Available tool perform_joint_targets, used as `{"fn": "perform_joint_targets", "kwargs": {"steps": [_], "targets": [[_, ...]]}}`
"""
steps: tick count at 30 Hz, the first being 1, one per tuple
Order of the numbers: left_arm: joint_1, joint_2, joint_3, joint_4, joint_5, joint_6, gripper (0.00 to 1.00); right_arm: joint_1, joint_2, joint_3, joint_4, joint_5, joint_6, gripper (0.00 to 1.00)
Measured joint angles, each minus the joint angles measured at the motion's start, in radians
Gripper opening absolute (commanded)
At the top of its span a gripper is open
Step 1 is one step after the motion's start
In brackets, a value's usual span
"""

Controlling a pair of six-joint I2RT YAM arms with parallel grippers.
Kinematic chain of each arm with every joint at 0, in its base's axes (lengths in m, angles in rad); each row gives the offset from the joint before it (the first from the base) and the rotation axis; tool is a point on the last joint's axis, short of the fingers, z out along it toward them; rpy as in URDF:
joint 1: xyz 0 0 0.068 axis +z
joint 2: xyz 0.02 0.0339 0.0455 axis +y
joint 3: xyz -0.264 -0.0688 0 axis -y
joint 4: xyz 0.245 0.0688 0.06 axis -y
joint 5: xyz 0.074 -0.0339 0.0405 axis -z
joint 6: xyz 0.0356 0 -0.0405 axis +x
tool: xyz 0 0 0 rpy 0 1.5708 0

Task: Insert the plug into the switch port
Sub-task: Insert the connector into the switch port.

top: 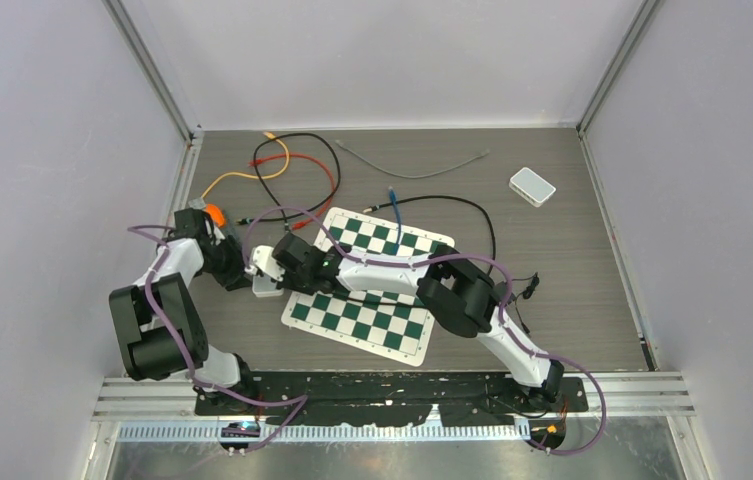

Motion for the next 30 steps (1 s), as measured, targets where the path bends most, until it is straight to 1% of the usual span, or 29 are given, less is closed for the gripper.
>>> {"fn": "perform_joint_targets", "kwargs": {"steps": [3, 9, 13, 19, 24, 30], "targets": [[0.002, -0.008, -0.006, -0.005, -0.003, 0.001, 0.39, 0.002, 0.000, -0.001, 0.000, -0.005, -0.008, 0.05], [0.003, -0.011, -0.002, -0.029, -0.014, 0.013, 0.44, 0.000, -0.004, -0.014, 0.017, -0.039, -0.053, 0.05], [0.002, -0.007, 0.022, -0.070, -0.034, 0.029, 0.44, 0.000, -0.009, -0.029, 0.035, -0.072, -0.087, 0.05], [0.002, 0.013, 0.055, -0.089, -0.037, 0.047, 0.45, 0.002, -0.019, -0.050, 0.051, -0.102, -0.138, 0.05], [0.002, 0.015, 0.056, -0.101, -0.037, 0.066, 0.45, 0.002, -0.019, -0.047, 0.044, -0.115, -0.152, 0.05], [0.002, 0.070, 0.075, -0.107, -0.027, 0.091, 0.44, 0.002, -0.019, -0.043, 0.035, -0.122, -0.150, 0.05]]}}
